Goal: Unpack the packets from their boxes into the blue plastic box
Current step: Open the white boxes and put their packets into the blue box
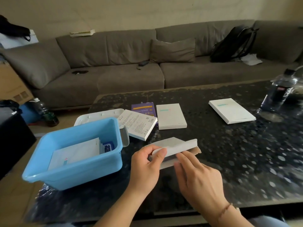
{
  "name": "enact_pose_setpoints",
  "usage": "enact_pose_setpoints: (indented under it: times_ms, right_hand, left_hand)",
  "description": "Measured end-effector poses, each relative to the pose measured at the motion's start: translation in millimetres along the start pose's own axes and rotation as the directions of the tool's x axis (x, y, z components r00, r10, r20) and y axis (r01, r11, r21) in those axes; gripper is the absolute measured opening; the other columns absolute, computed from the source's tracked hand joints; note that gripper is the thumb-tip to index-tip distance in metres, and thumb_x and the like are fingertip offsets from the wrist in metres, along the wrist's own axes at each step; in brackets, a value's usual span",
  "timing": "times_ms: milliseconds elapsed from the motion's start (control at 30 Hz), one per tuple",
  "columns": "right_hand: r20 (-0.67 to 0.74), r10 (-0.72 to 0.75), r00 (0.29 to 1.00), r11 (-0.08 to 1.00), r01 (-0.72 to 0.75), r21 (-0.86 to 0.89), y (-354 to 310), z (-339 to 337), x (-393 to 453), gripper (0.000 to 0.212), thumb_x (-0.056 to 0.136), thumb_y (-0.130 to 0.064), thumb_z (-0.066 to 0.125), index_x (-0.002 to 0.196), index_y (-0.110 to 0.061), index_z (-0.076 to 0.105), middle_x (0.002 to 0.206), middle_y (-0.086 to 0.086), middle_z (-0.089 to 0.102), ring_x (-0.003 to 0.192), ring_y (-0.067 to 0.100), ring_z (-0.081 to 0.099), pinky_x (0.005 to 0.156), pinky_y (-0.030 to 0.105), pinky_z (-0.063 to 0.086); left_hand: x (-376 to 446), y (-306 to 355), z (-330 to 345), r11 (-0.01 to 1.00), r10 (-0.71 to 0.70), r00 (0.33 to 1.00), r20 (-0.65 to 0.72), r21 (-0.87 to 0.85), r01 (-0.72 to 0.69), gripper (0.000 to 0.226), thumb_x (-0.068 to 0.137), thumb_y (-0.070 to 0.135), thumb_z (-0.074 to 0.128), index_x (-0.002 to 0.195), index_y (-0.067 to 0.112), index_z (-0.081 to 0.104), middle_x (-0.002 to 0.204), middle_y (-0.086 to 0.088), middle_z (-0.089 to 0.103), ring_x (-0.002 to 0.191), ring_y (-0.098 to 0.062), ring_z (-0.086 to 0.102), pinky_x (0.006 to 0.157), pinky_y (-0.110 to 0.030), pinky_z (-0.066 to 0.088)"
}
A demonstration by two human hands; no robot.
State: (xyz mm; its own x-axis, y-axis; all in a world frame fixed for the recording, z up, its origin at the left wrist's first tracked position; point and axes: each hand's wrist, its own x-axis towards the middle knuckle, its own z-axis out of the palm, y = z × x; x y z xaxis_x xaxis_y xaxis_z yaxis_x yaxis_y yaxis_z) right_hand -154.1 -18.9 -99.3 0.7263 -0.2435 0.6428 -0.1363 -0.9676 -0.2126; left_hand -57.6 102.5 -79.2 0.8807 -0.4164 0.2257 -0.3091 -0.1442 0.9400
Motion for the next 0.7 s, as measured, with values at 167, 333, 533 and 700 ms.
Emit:
enact_pose_setpoints:
  times_ms: [167,333,533,700]
  right_hand:
    - [0.091,0.073,0.993,0.984,-0.056,-0.169,-11.5,9.5,3.6,0.037,0.097,-0.039,0.036,0.1,-0.019,0.067,0.1,-0.002,0.061,0.041,0.017,0.051,0.036,0.022,0.025]
    - [0.077,0.04,0.996,0.987,-0.027,-0.16,-12.7,16.8,1.7,0.042,0.099,-0.043,0.032,0.098,-0.019,0.067,0.102,-0.002,0.063,0.041,0.017,0.05,0.032,0.025,0.03]
    - [-0.041,-0.18,0.983,0.976,0.173,-0.133,-3.3,16.1,2.6,0.044,0.103,-0.034,0.035,0.067,-0.019,0.055,0.062,-0.004,0.052,0.032,0.019,0.038,0.04,0.025,0.016]
    - [-0.008,-0.241,0.97,0.962,0.238,-0.136,0.3,21.1,-8.2,0.034,0.101,-0.025,0.039,0.106,-0.012,0.069,0.073,-0.007,0.063,0.041,0.017,0.046,0.034,0.027,0.034]
  left_hand:
    - [8.3,3.9,-2.4,0.998,0.036,0.999,-0.007,0.051,-0.035,0.013,0.091,0.027,0.066,0.09,0.016,0.073,0.075,0.011,0.067,0.076,-0.002,0.064,0.058,-0.011,0.046]
    - [14.7,4.3,-6.6,0.998,0.03,0.999,-0.033,0.062,-0.027,0.015,0.092,0.029,0.065,0.092,0.017,0.073,0.08,0.009,0.069,0.078,0.001,0.064,0.057,-0.011,0.047]
    - [11.0,1.7,-9.0,0.995,0.019,1.0,-0.021,0.095,-0.017,0.016,0.091,0.028,0.066,0.091,0.014,0.074,0.071,0.01,0.066,0.068,0.001,0.061,0.053,-0.01,0.043]
    - [8.1,-0.2,-10.8,0.995,0.003,1.0,-0.01,0.098,-0.002,0.018,0.089,0.03,0.068,0.094,0.016,0.076,0.083,0.005,0.073,0.074,-0.007,0.066,0.056,-0.012,0.048]
